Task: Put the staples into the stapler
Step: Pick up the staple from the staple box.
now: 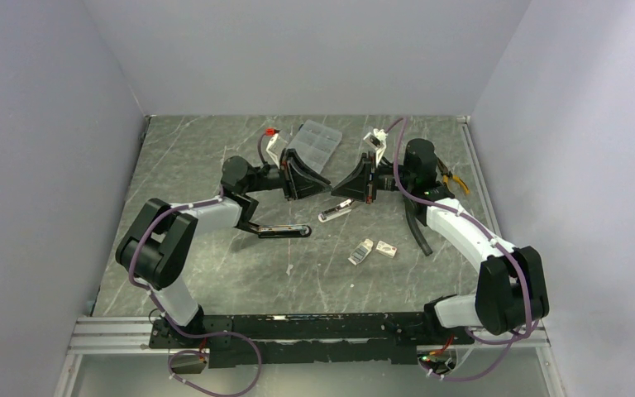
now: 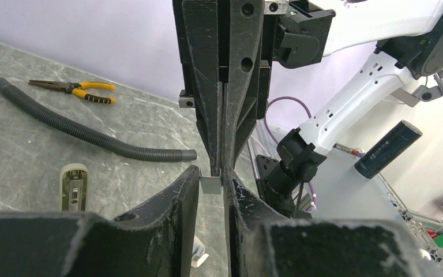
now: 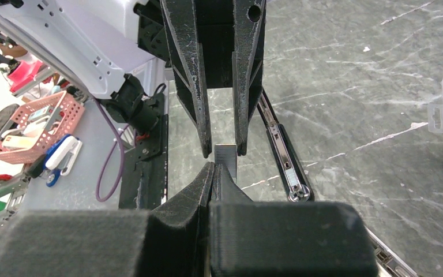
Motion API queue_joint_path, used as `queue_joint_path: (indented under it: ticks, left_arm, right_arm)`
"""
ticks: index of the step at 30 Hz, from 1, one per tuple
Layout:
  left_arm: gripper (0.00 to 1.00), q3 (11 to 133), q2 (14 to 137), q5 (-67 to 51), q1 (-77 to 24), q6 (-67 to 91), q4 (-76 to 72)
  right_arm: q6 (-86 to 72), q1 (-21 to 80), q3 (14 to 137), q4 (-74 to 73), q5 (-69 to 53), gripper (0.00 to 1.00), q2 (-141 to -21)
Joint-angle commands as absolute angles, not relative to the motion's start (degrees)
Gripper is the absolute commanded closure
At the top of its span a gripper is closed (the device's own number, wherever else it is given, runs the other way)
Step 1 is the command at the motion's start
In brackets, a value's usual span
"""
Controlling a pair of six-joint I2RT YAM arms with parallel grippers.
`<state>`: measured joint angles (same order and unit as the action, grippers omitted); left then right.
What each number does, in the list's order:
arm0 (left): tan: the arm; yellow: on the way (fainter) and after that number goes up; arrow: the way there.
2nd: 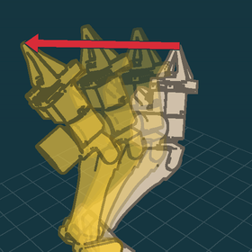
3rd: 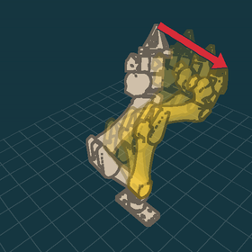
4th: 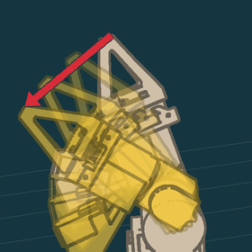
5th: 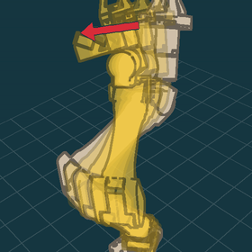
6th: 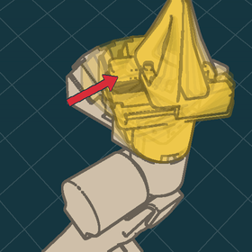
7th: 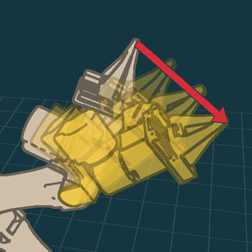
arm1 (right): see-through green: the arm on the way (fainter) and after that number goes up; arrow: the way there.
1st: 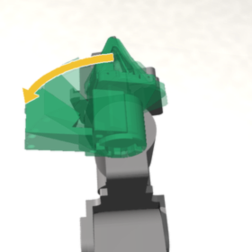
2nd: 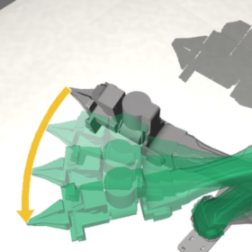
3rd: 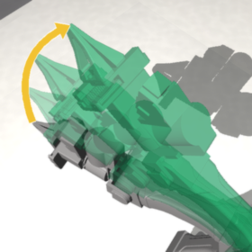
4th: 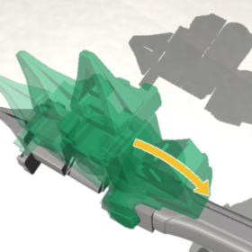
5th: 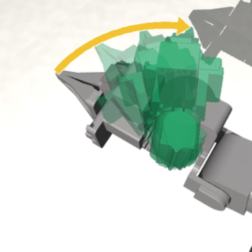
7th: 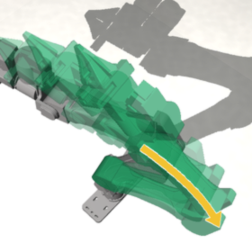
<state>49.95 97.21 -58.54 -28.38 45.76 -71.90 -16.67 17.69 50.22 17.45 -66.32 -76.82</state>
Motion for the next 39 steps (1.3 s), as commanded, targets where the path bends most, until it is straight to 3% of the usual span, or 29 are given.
queue_joint_path:
  ticks: [1,14,19,22,30,35,39]
  left_arm:
    - [0.73,51.9,96.5,-58.1,-29.0,45.1,-71.9]
    - [0.81,52.5,96.9,-58.4,-29.3,45.6,-71.3]
    - [0.91,52.8,96.7,-59.0,-29.3,45.5,-70.5]
    - [0.97,52.8,96.1,-59.6,-29.2,44.5,-69.1]
    - [0.97,52.6,94.0,-61.3,-28.9,39.3,-63.0]
    - [0.97,54.0,91.5,-63.8,-28.3,28.1,-47.5]
    - [0.97,58.5,88.7,-62.3,-28.1,8.7,-19.5]
  right_arm:
    - [-15.5,17.5,50.8,19.3,-66.2,1.0,-76.0]
    - [-14.7,17.5,50.7,18.7,-65.9,1.0,-76.0]
    - [-13.8,17.5,51.0,17.6,-65.4,1.0,-75.9]
    - [-11.7,17.6,51.4,15.4,-65.2,0.91,-75.7]
    - [-2.9,17.3,53.3,5.7,-65.1,0.67,-74.0]
    - [6.1,16.2,54.9,-3.3,-64.5,0.61,-71.9]
    - [12.1,14.4,55.7,-10.7,-63.9,0.61,-70.6]
